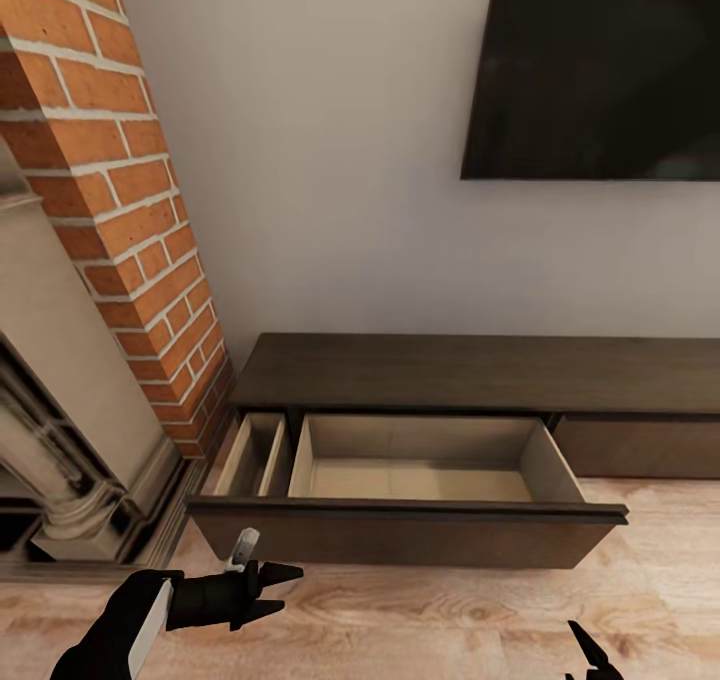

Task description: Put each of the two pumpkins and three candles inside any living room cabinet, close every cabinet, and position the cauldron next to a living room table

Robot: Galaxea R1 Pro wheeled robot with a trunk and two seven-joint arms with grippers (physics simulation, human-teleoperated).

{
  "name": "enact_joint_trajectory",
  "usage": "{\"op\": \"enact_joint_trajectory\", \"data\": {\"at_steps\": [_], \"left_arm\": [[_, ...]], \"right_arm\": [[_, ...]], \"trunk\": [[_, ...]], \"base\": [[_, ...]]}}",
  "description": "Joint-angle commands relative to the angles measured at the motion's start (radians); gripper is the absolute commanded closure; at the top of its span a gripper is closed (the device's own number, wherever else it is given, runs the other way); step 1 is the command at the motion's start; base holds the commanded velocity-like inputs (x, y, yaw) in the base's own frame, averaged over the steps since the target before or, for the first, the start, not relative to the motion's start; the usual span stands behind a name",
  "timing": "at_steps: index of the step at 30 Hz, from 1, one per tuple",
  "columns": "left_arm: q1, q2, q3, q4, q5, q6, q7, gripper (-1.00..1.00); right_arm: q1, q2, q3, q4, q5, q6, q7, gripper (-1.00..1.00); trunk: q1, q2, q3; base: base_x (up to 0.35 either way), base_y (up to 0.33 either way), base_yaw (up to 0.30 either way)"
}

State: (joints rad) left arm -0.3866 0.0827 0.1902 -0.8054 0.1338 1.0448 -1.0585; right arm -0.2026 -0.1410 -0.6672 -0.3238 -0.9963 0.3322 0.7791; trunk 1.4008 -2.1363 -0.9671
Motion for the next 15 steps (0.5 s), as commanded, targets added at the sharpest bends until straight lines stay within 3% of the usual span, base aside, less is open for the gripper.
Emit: {"op": "enact_joint_trajectory", "data": {"at_steps": [1, 15], "left_arm": [[0.0, 0.0, 0.0, 0.0, 0.0, 0.0, 0.0, -1.0], [0.0, -0.009, 0.0, 0.0, -0.002, -0.002, 0.003, -1.0]], "right_arm": [[0.0, 0.0, 0.0, 0.0, 0.002, -0.002, -0.001, -1.0], [0.0, -0.001, 0.008, 0.019, 0.011, -0.045, -0.007, -1.0]], "trunk": [[-0.004, 0.007, 0.003], [-0.058, 0.105, 0.047]], "base": [[0.0, 0.0, 0.0], [0.0, 0.0, 0.0]]}}
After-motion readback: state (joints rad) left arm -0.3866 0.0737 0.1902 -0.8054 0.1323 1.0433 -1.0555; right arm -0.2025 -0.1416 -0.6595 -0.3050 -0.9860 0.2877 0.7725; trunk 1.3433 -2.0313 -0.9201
